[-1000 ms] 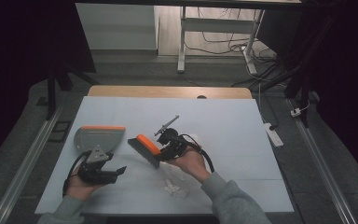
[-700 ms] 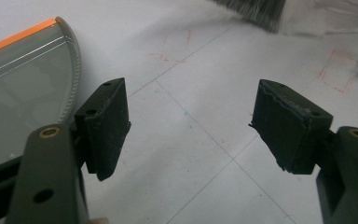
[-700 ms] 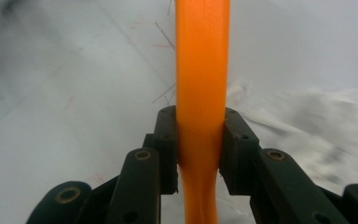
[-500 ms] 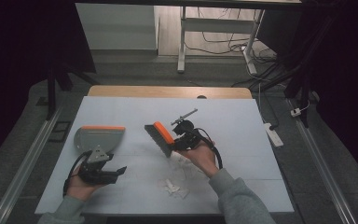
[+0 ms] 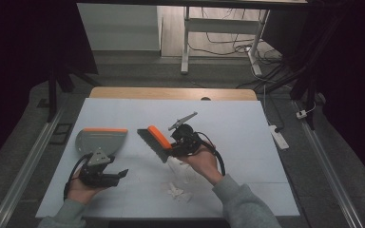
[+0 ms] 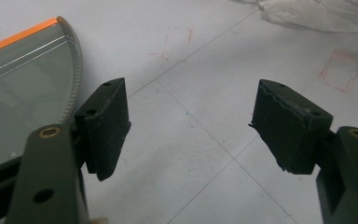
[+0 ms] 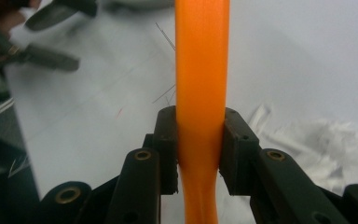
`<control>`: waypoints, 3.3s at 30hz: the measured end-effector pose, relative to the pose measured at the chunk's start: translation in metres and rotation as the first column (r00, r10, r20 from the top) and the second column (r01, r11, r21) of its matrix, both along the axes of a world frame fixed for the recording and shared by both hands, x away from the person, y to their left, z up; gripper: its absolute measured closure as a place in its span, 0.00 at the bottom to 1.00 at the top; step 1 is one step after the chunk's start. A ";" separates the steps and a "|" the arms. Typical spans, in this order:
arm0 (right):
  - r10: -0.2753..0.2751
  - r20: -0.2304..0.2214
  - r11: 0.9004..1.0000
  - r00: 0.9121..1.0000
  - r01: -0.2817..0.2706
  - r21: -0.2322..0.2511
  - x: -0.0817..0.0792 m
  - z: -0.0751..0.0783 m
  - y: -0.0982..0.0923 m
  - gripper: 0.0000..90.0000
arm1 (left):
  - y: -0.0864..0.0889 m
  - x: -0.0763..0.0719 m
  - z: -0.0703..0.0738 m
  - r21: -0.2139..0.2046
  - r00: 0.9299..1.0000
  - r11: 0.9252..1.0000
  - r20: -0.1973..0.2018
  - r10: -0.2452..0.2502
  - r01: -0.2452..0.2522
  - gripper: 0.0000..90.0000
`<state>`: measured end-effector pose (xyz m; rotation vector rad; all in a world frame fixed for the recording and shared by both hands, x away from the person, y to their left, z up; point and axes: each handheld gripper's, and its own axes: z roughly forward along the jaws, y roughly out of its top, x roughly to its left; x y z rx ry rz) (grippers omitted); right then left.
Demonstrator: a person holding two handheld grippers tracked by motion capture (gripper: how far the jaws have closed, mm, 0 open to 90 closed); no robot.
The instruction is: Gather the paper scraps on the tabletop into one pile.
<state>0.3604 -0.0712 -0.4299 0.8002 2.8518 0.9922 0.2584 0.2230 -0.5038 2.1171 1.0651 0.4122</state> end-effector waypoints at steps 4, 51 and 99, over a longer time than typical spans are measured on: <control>0.044 -0.006 0.999 0.999 -0.044 -0.030 -0.018 0.005 -0.013 0.78 | 0.000 0.000 0.000 -0.001 1.000 1.000 -0.001 0.001 -0.001 0.31; 0.193 0.068 0.904 0.979 -0.150 -0.400 -0.027 -0.017 -0.027 0.78 | 0.008 0.002 -0.005 -0.003 0.999 1.000 -0.018 0.031 -0.031 0.31; 0.376 0.110 0.820 0.920 -0.275 -0.501 -0.020 -0.016 -0.097 0.78 | 0.007 0.002 -0.007 0.006 0.999 1.000 -0.021 0.027 -0.027 0.31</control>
